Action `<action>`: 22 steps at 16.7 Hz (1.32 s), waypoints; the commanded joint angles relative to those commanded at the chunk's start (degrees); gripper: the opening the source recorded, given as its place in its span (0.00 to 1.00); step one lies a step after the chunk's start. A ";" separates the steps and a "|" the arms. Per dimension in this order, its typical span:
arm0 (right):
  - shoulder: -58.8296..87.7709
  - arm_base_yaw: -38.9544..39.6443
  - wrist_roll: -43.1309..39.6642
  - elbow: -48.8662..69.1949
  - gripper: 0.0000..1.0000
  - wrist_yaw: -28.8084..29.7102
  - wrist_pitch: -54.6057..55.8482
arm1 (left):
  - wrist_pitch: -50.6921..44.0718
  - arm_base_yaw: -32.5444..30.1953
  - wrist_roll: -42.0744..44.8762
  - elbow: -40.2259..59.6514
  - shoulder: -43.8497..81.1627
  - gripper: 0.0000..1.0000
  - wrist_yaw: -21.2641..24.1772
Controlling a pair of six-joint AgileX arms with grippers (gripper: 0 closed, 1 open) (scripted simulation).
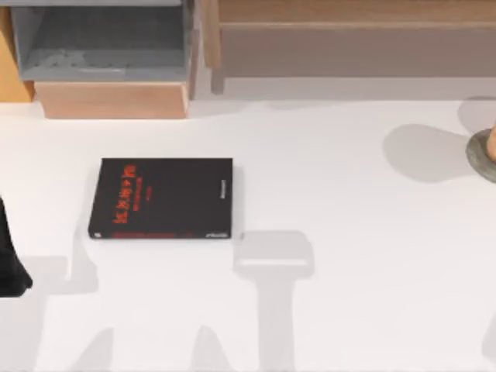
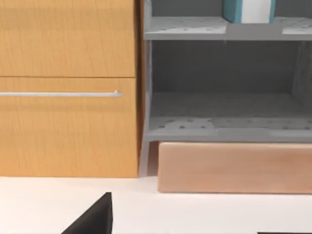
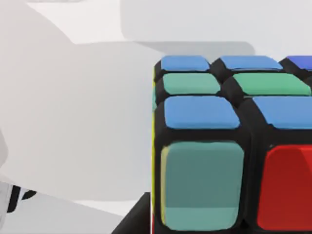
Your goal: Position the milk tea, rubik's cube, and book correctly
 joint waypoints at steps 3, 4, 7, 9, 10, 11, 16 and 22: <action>0.47 0.91 1.73 1.30 0.00 -0.51 1.85 | 0.00 0.00 0.00 0.00 0.00 1.00 0.00; 0.89 1.77 3.40 2.45 0.00 -0.96 3.58 | 0.00 0.00 0.00 0.00 0.00 1.00 0.00; 2.72 5.74 11.74 7.52 0.00 -3.05 11.85 | 0.00 0.00 0.00 0.00 0.00 1.00 0.00; 4.23 9.30 20.03 11.71 0.00 -4.91 19.50 | 0.00 0.00 0.00 0.00 0.00 1.00 0.00; 5.01 11.25 24.75 13.88 0.00 -5.92 23.80 | 0.00 0.00 0.00 0.00 0.00 1.00 0.00; 5.80 13.28 29.74 16.07 0.00 -6.97 28.33 | 0.00 0.00 0.00 0.00 0.00 1.00 0.00; 8.67 23.56 54.05 26.57 0.00 -12.08 51.08 | 0.00 0.00 0.00 0.00 0.00 1.00 0.00; 9.54 31.14 68.06 34.29 0.00 -15.40 65.37 | 0.00 0.00 0.00 0.00 0.00 1.00 0.00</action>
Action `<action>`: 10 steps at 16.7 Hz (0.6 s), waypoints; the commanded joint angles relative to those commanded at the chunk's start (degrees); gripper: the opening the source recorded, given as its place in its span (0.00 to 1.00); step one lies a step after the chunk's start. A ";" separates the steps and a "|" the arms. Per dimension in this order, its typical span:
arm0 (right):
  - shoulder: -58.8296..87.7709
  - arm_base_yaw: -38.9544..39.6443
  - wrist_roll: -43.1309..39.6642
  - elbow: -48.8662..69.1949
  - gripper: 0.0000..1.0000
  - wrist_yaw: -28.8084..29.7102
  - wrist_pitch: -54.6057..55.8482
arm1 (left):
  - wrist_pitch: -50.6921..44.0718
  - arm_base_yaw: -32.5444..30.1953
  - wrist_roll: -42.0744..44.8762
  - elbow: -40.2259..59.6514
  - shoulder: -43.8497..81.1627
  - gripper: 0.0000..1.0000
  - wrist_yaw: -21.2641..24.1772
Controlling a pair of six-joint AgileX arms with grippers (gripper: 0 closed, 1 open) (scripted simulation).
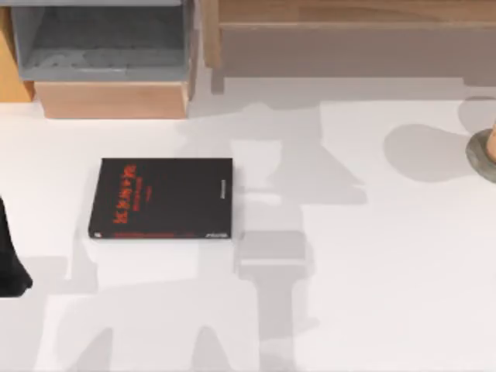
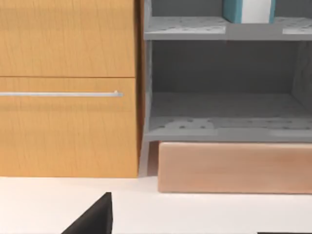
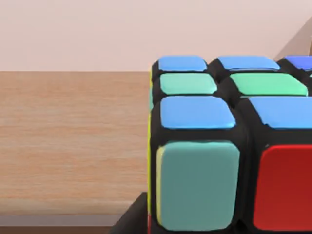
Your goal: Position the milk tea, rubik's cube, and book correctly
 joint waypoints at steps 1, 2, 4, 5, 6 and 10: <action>0.07 0.17 0.25 0.16 0.00 -0.06 0.26 | 0.00 0.00 0.00 0.00 0.00 1.00 0.00; 0.07 0.17 0.25 0.16 0.00 -0.06 0.26 | 0.00 0.00 0.00 0.00 0.00 1.00 0.00; 0.07 0.17 0.25 0.16 0.00 -0.06 0.26 | 0.00 0.00 0.00 0.00 0.00 1.00 0.00; -0.32 -0.07 0.28 0.04 0.00 -0.05 0.14 | 0.00 0.00 0.00 0.00 0.00 1.00 0.00; -0.25 0.06 0.25 0.18 0.00 -0.04 0.28 | 0.00 0.00 0.00 0.00 0.00 1.00 0.00; 3.13 4.06 -0.87 6.14 0.00 0.48 4.66 | 0.00 0.00 0.00 0.00 0.00 1.00 0.00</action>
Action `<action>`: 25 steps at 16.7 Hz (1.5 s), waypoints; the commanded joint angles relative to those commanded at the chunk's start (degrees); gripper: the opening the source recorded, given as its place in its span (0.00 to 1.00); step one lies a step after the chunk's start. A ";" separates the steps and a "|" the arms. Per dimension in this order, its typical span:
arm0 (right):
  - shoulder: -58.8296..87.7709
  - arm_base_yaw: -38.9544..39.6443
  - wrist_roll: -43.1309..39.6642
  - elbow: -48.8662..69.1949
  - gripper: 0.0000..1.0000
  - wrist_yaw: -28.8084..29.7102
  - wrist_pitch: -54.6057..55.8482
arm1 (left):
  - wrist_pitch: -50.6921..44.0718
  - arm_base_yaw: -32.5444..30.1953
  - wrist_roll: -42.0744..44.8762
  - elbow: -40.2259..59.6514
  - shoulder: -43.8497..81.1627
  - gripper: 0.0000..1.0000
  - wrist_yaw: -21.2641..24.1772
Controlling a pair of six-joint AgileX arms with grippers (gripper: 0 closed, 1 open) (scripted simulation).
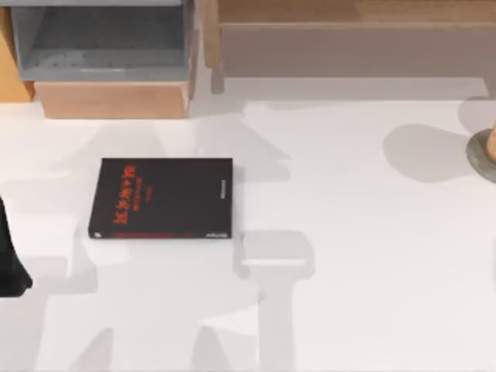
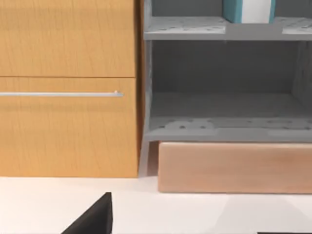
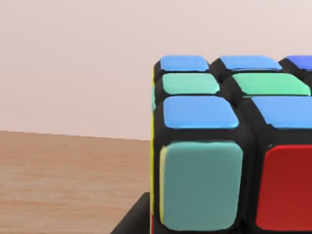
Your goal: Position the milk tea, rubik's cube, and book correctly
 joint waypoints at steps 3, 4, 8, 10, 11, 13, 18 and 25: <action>5.86 2.62 -0.62 7.79 0.00 0.83 1.02 | 0.00 0.00 0.00 0.00 0.00 1.00 0.00; 8.18 2.85 -0.59 10.40 0.00 1.21 0.47 | 0.00 0.00 0.00 0.00 0.00 1.00 0.00; 16.57 0.80 0.45 17.96 0.00 2.90 -5.37 | 0.00 0.00 0.00 0.00 0.00 1.00 0.00; 18.65 -0.26 1.00 19.04 0.00 3.35 -7.49 | 0.00 0.00 0.00 0.00 0.00 1.00 0.00; 18.82 -0.31 1.05 19.07 0.00 3.37 -7.66 | 0.00 0.00 0.00 0.00 0.00 1.00 0.00; 18.82 -0.31 1.05 19.07 0.00 3.37 -7.66 | 0.00 0.00 0.00 0.00 0.00 1.00 0.00; 18.82 -0.31 1.05 19.07 0.30 3.37 -7.66 | 0.00 0.00 0.00 0.00 0.00 1.00 0.00; 18.82 -0.31 1.05 19.07 0.83 3.37 -7.66 | 0.00 0.00 0.00 0.00 0.00 1.00 0.00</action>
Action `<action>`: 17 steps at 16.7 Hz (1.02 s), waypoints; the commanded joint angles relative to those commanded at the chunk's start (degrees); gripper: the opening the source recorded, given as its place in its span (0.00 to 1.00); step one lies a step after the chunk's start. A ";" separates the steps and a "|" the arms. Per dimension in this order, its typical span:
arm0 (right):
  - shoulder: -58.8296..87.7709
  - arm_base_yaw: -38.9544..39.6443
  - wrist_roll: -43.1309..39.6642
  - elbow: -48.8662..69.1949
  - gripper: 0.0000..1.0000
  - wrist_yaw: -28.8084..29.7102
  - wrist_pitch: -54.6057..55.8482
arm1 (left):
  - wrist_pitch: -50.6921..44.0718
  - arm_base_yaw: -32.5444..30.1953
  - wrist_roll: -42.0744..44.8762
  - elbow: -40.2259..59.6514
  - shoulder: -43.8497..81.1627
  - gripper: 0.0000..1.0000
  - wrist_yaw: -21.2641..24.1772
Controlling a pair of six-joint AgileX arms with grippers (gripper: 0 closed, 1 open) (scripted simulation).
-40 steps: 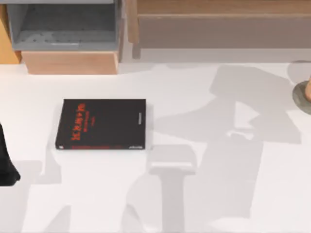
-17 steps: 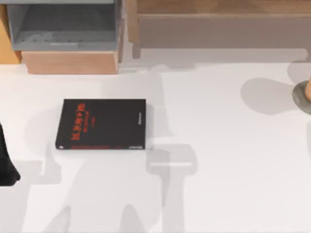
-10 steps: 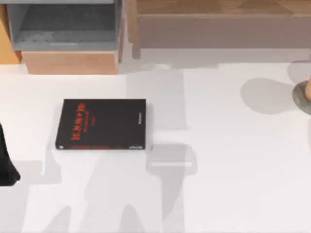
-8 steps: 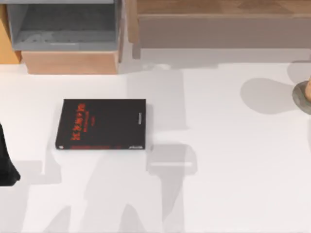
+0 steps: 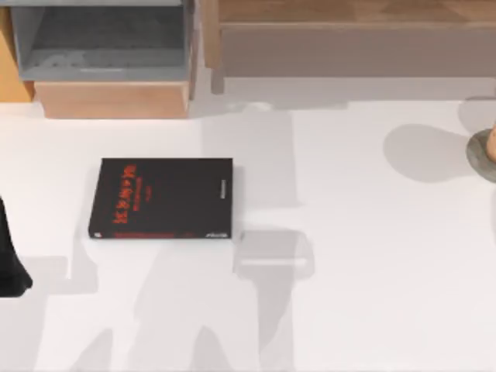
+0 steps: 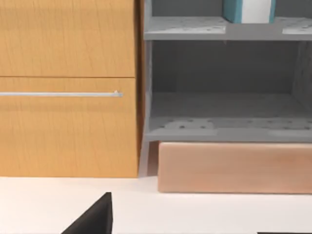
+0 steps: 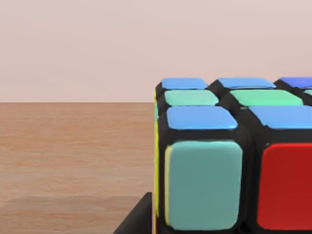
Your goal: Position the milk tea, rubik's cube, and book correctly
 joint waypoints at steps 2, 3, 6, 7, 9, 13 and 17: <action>0.00 0.00 0.00 0.00 0.98 0.00 0.00 | 0.00 0.00 0.00 0.00 0.00 1.00 0.00; 0.00 0.00 0.00 0.00 1.00 0.00 0.00 | 0.00 0.00 0.00 0.00 0.00 1.00 0.00; 0.00 0.00 0.00 0.00 1.00 0.00 0.00 | 0.00 0.00 0.00 0.00 0.00 1.00 0.00; 0.00 0.00 0.00 0.00 1.00 0.00 0.00 | 0.00 0.00 0.00 0.00 0.00 1.00 0.00; 0.00 0.00 0.00 0.00 1.00 0.00 0.00 | 0.00 0.00 0.00 0.00 0.00 1.00 0.00; -0.64 0.08 0.01 -0.75 1.00 -0.08 0.15 | 0.00 0.00 0.00 0.00 0.00 1.00 0.00; -2.79 -0.21 -0.01 -3.47 1.00 -0.34 0.76 | 0.00 0.00 0.00 0.00 0.00 1.00 0.00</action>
